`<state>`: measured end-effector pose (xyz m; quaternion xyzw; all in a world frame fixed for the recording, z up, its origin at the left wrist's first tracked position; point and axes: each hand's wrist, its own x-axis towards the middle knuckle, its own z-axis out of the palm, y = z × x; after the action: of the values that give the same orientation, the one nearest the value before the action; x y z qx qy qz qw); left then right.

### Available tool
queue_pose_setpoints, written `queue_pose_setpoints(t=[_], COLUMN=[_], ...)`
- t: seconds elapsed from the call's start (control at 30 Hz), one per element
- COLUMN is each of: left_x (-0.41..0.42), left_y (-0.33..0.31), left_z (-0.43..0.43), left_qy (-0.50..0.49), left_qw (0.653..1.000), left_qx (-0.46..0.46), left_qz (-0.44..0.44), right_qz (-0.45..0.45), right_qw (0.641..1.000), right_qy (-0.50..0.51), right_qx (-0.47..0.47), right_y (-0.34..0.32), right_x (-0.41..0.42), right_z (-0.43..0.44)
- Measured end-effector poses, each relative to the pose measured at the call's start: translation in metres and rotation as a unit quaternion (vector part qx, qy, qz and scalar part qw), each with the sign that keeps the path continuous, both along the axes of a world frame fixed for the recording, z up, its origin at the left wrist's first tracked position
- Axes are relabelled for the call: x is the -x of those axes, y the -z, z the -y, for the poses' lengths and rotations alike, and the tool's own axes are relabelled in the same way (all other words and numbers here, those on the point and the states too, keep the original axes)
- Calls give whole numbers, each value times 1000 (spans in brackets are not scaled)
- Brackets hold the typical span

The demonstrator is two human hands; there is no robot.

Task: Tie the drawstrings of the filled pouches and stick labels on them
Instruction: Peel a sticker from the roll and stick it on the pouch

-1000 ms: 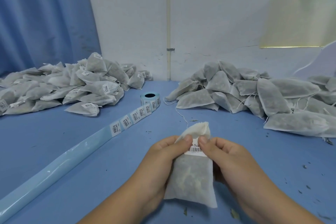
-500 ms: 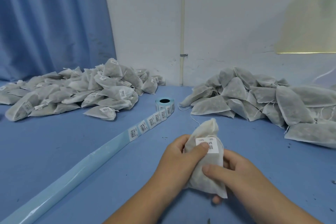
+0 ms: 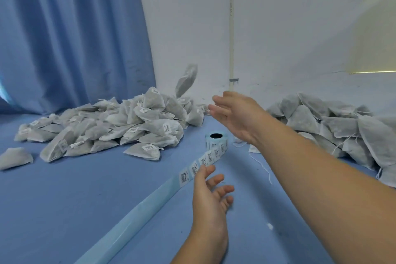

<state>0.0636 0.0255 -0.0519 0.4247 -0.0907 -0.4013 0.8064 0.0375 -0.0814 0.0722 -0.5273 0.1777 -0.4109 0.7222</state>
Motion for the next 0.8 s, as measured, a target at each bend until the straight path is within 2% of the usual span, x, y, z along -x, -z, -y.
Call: queue_pose_setpoints(t=[0.1, 0.23, 0.4, 0.5, 0.57, 0.7, 0.8], left_x=[-1, 2, 9, 12, 12, 13, 14], left_y=[1, 4, 11, 14, 15, 15, 17], left_z=[1, 6, 11, 11, 12, 12, 13], left_qy=[7, 22, 33, 42, 48, 56, 62], left_qw=[999, 992, 970, 962, 957, 947, 939], left_qx=[-8, -45, -84, -97, -107, -113, -120], left_qz=[31, 120, 224, 251, 266, 294, 315], right_qz=[-120, -298, -386, -427, -468, -577, -620], right_qw=[991, 947, 901, 857, 819, 707, 656], right_qy=[40, 51, 151, 245, 272, 209, 171], right_qx=[42, 109, 128, 150, 190, 351, 394], right_y=[26, 79, 121, 129, 129, 124, 125], right_x=[2, 28, 65, 81, 87, 77, 57], right_z=[3, 9, 45, 78, 92, 102, 105])
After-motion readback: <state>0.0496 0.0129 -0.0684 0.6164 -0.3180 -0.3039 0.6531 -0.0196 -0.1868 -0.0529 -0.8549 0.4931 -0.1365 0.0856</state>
